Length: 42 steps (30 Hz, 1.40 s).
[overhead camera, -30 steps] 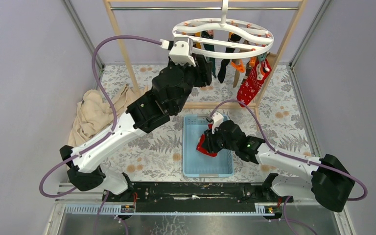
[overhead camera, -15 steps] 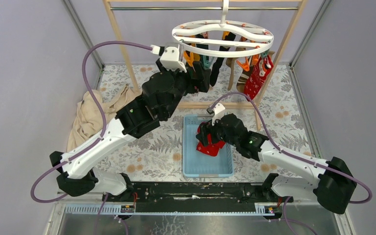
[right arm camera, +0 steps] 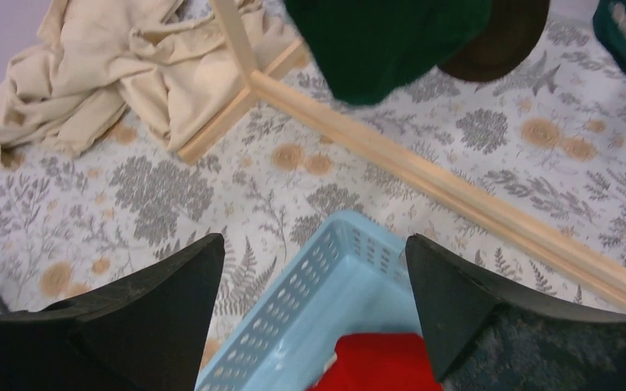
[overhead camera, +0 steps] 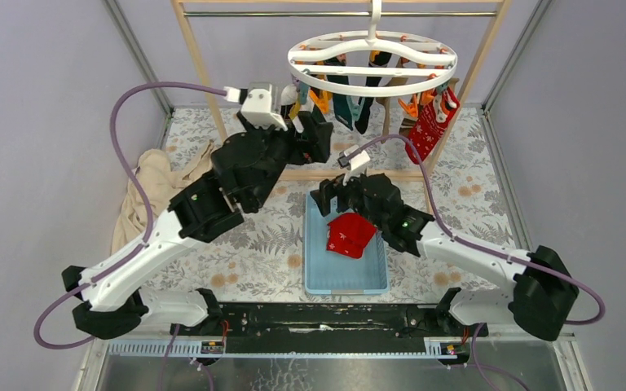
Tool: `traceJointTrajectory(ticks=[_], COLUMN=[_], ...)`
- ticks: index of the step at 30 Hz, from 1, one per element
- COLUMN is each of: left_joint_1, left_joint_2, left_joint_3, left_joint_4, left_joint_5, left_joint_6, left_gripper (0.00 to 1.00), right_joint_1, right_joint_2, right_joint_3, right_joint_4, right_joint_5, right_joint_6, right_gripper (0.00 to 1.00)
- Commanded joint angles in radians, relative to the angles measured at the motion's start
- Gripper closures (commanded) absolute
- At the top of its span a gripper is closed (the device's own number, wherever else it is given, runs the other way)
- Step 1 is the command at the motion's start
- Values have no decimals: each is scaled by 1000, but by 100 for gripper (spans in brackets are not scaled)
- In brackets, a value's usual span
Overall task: Remove the socks clipped to the hanger
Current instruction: Place the sock in the bin, then remove the sock from the hanger.
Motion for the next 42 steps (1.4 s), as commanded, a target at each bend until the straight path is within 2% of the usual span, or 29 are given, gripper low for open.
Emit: traceJointTrajectory(ticks=[1,7,13,17,25,28,33,40,42], left_joint_1=[0,0,0,0,-1,0,-1,2,11], left_joint_2=[-100,-203,-291,-332,-348,-344,-322,-270,-257], left_joint_3=[-63,-153,-227,-261,-261,-260,-253,-216,-201], left_joint_4=[9,-15,-86,-142,-185,-187,-181,-85,-37], left_joint_5=[-92,-208,-257,-268,-262,-259,-243,-199,-167], left_joint_6=[-30,-51,-112,-155,-174,-171,-167,-76,-30], left_gripper=[1,1,1,1,1,1,1,1,1], right_joint_1=[6,7,6,4,-46,-74,-107,-163,-183], right_joint_2=[51,140,225,287,362,348,272,156,123], right_joint_3=[71,124,180,234,316,321,280,219,197], right_joint_4=[223,328,401,422,448,445,434,355,332], right_joint_5=[89,137,224,246,251,221,149,-50,-102], right_joint_6=[-30,-27,-25,-32,-18,-8,18,82,101], right_gripper=[11,10,10,16,41,53,81,99,100])
